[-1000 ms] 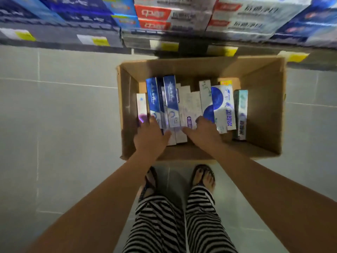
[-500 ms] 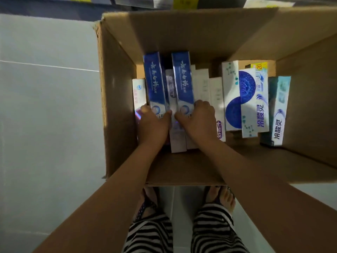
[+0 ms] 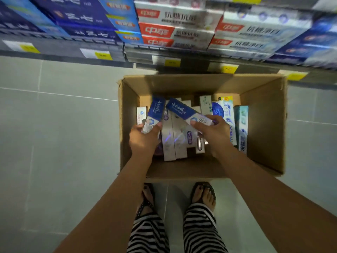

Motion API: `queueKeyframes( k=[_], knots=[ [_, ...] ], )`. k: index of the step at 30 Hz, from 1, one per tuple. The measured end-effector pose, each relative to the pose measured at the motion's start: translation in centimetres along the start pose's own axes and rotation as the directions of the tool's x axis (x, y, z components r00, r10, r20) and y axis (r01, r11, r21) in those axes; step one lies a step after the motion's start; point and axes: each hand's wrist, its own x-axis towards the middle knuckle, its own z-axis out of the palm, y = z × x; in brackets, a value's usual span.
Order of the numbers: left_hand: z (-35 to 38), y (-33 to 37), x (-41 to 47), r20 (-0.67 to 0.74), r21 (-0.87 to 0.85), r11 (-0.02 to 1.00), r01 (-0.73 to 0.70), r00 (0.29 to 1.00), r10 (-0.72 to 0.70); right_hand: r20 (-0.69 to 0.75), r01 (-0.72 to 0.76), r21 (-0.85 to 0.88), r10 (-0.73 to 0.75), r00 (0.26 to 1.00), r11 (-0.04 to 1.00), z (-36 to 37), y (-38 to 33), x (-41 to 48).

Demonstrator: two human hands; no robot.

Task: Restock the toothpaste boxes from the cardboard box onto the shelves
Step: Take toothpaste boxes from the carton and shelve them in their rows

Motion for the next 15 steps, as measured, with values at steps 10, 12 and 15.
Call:
queueKeyframes(
  k=[10, 12, 15],
  knots=[
    [-9.7, 7.3, -14.1, -0.026, -0.187, 0.953, -0.239, 0.971, 0.239, -0.055, 0.028, 0.117, -0.022, 0.998, 0.993, -9.8, -10.9, -11.9],
    [-11.8, 8.9, -17.0, -0.041, -0.188, 0.944, -0.272, 0.962, 0.269, -0.045, 0.031, 0.152, -0.024, 0.999, 0.988, -11.9, -13.7, -15.1],
    [-15.1, 11.4, -21.4, -0.042, -0.197, 0.928, -0.317, 0.948, 0.315, -0.012, 0.059, 0.162, -0.058, 0.998, 0.985, -15.0, -17.7, -19.7]
  ],
)
